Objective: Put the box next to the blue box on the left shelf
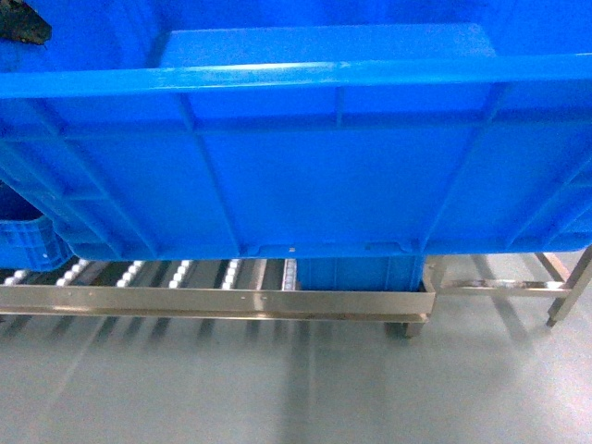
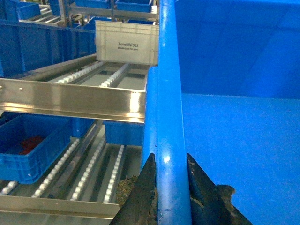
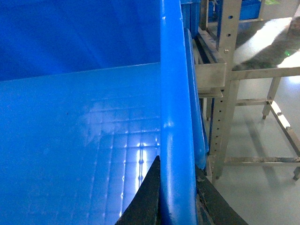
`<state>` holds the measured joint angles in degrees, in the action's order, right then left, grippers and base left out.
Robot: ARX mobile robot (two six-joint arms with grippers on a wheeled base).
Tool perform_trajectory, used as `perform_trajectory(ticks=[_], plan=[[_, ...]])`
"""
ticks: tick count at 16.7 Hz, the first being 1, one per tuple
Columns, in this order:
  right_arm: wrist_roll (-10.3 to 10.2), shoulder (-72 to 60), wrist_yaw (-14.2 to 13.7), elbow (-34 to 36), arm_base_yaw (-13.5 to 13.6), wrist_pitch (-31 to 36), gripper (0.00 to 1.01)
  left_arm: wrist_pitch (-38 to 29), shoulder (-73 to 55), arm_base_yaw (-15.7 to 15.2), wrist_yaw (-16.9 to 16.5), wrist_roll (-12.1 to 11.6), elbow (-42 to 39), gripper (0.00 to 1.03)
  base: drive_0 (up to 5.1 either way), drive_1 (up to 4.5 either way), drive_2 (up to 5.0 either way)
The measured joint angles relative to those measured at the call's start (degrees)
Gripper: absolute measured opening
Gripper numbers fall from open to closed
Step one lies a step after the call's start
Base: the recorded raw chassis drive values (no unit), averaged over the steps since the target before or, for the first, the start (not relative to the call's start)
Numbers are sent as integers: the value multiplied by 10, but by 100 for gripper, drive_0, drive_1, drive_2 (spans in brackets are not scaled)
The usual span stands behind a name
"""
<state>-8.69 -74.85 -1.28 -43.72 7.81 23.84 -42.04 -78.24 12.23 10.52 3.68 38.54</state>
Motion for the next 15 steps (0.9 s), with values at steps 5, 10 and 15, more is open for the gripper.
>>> perform_trajectory(ticks=[5, 10, 15], plan=[[0, 0, 0, 0, 0, 1, 8, -2, 0, 0, 0, 0, 0, 10, -505, 236, 236], [0, 0, 0, 0, 0, 1, 8, -3, 0, 0, 0, 0, 0, 10, -498, 243, 243], [0, 0, 0, 0, 0, 0, 8, 0, 0, 0, 0, 0, 0, 10, -494, 247, 247]])
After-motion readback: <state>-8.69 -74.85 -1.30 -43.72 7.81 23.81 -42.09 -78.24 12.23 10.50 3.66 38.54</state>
